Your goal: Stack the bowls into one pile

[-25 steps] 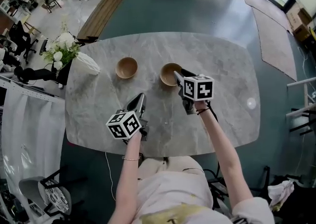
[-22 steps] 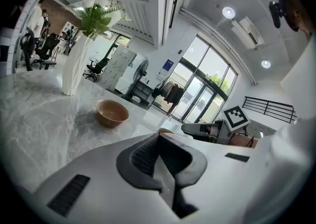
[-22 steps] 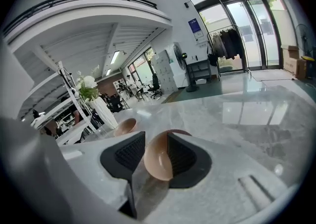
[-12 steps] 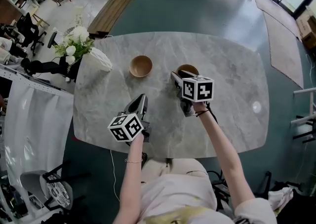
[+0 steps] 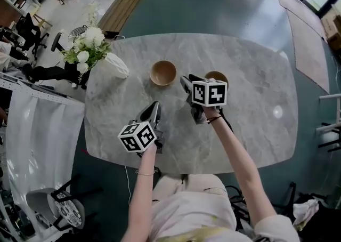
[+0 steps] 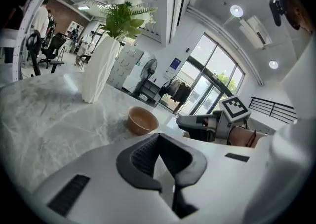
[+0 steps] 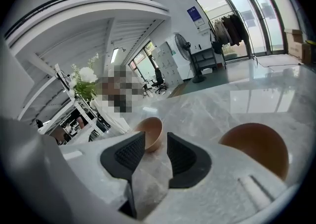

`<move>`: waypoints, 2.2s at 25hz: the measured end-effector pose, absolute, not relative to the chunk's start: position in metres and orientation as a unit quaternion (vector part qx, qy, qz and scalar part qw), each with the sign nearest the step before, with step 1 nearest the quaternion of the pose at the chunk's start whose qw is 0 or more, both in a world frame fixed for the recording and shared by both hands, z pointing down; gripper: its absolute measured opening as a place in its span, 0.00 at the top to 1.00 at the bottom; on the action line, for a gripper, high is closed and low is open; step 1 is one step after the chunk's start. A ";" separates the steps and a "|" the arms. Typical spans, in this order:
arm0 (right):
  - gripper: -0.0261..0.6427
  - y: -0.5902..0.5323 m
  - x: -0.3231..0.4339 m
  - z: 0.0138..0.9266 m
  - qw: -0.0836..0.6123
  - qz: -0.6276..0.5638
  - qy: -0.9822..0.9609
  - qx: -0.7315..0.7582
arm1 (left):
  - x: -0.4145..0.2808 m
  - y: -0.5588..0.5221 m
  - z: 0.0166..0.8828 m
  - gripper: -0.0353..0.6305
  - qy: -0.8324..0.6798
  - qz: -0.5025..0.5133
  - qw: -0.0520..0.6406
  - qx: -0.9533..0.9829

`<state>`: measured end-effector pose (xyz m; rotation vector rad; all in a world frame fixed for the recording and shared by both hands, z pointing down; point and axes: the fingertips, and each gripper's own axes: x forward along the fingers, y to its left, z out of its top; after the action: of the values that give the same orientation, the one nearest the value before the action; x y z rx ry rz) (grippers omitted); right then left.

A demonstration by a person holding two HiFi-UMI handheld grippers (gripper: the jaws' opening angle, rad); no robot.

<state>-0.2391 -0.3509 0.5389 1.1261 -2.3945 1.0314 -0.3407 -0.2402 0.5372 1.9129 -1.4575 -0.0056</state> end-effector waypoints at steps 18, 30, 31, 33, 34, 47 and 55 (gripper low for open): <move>0.76 -0.397 -0.286 0.591 0.185 0.402 -0.801 0.404 | -0.369 -0.276 0.565 0.95 -0.549 0.004 0.385 0.742; 0.78 -0.406 -0.305 0.613 0.227 0.405 -0.798 0.383 | -0.372 -0.284 0.580 0.95 -0.544 0.004 0.403 0.736; 0.80 -0.406 -0.305 0.614 0.230 0.403 -0.798 0.384 | -0.372 -0.284 0.581 0.95 -0.544 0.004 0.404 0.735; 0.80 -0.408 -0.306 0.615 0.234 0.401 -0.798 0.383 | -0.372 -0.284 0.582 0.95 -0.544 0.005 0.406 0.735; 0.80 -0.408 -0.306 0.616 0.236 0.401 -0.797 0.384 | -0.372 -0.284 0.583 0.95 -0.543 0.005 0.407 0.734; 0.92 -0.409 -0.298 0.608 0.222 0.404 -0.794 0.397 | -0.371 -0.280 0.574 0.95 -0.550 0.001 0.398 0.734; 0.92 -0.398 -0.277 0.583 0.197 0.402 -0.803 0.392 | -0.354 -0.273 0.559 0.95 -0.547 -0.004 0.387 0.742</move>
<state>-0.2775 -0.3977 0.5834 1.0975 -2.2495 1.1268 -0.3536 -0.2731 0.5590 1.8887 -1.3916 -0.0099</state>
